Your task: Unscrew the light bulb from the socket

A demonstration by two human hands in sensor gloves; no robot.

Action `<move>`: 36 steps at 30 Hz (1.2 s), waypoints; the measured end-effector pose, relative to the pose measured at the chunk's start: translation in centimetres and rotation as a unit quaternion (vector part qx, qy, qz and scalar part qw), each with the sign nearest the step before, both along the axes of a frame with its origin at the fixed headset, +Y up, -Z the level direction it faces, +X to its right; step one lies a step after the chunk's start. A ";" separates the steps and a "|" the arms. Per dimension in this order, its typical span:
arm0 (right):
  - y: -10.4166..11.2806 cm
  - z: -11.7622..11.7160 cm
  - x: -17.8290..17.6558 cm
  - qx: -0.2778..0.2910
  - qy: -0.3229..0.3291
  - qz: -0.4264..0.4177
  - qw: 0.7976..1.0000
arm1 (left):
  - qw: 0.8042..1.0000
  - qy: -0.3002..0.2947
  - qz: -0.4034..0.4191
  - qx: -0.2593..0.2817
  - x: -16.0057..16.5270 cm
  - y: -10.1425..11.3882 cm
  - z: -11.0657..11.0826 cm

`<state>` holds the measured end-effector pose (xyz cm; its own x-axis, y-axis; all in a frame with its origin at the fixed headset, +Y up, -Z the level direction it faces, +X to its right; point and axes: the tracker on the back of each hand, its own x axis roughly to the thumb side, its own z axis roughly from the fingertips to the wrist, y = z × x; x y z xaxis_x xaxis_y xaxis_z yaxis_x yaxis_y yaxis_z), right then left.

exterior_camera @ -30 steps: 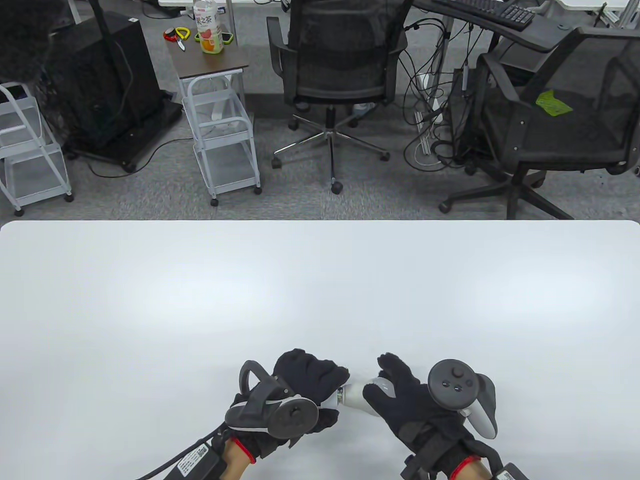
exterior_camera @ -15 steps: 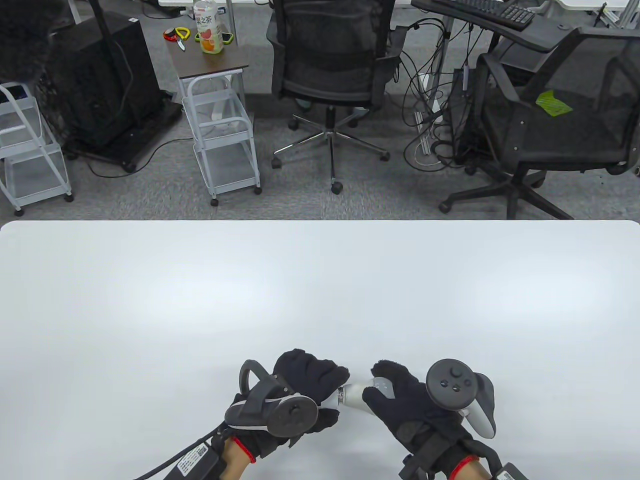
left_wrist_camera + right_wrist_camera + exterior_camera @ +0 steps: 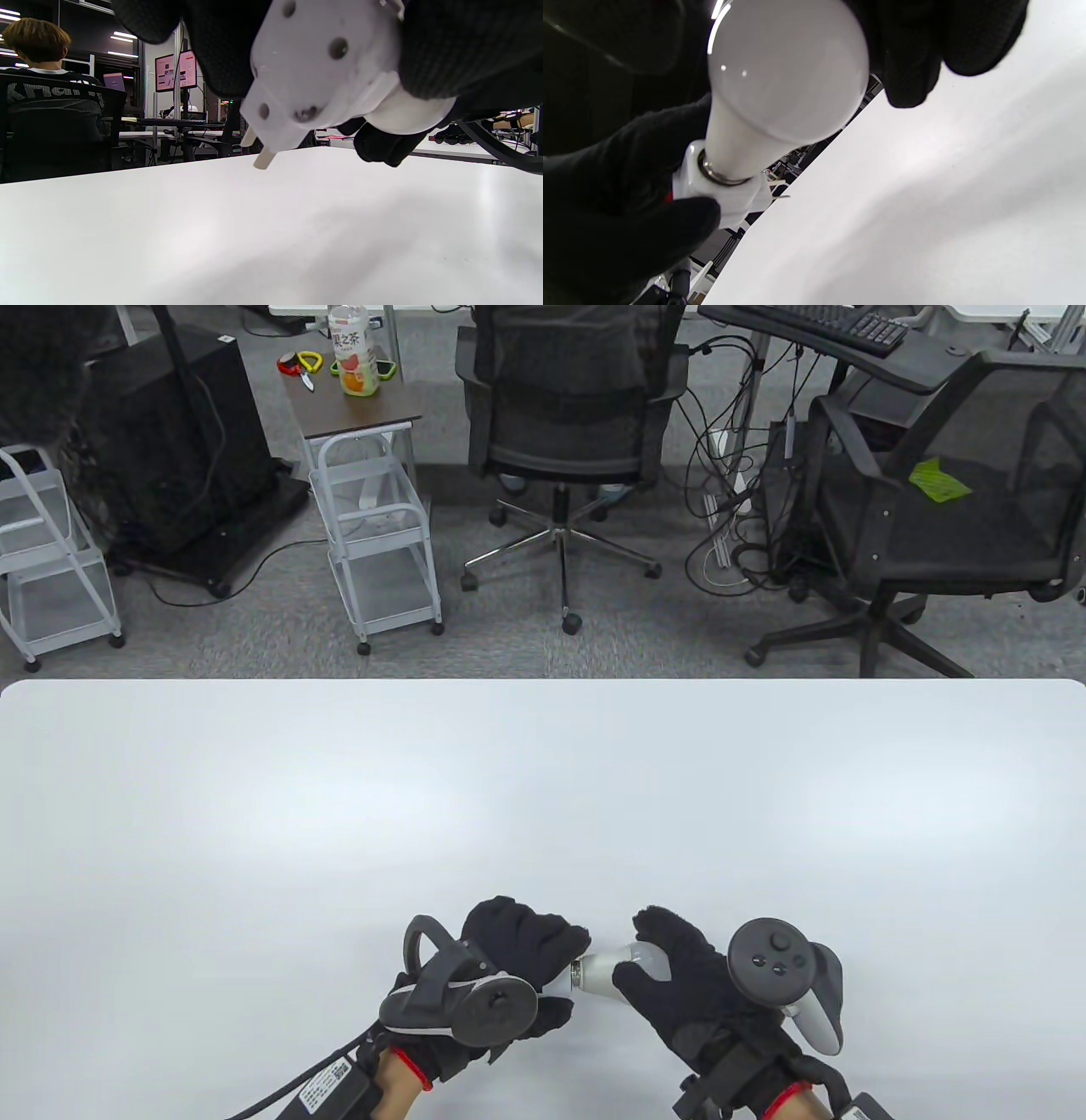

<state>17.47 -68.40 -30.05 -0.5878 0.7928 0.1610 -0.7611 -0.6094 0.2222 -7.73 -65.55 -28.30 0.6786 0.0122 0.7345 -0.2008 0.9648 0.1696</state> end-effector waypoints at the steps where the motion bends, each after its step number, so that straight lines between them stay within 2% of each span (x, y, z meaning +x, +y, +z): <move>1: -0.1 -0.1 0.2 -0.006 -0.006 -0.002 1.000 | 1.000 0.000 0.001 0.001 0.0 0.0 0.0; 8: -1.0 -0.6 0.4 -0.043 0.003 0.030 0.999 | 1.000 -0.006 0.002 0.003 0.2 -0.1 0.1; 12: -1.0 -0.8 0.4 -0.054 0.008 0.020 0.998 | 1.000 -0.007 0.004 -0.002 0.2 -0.1 0.1; 20: -0.4 -0.5 -0.1 -0.032 0.018 0.029 0.999 | 1.000 -0.005 0.004 0.001 0.2 -0.1 0.1; 30: 0.3 0.1 -0.9 0.003 0.036 0.035 0.999 | 0.999 0.003 0.011 -0.033 -0.3 -0.3 -0.5; 36: -0.2 -0.1 -0.4 -0.011 0.031 0.011 0.999 | 1.000 0.004 0.016 -0.020 -0.4 -0.2 -0.4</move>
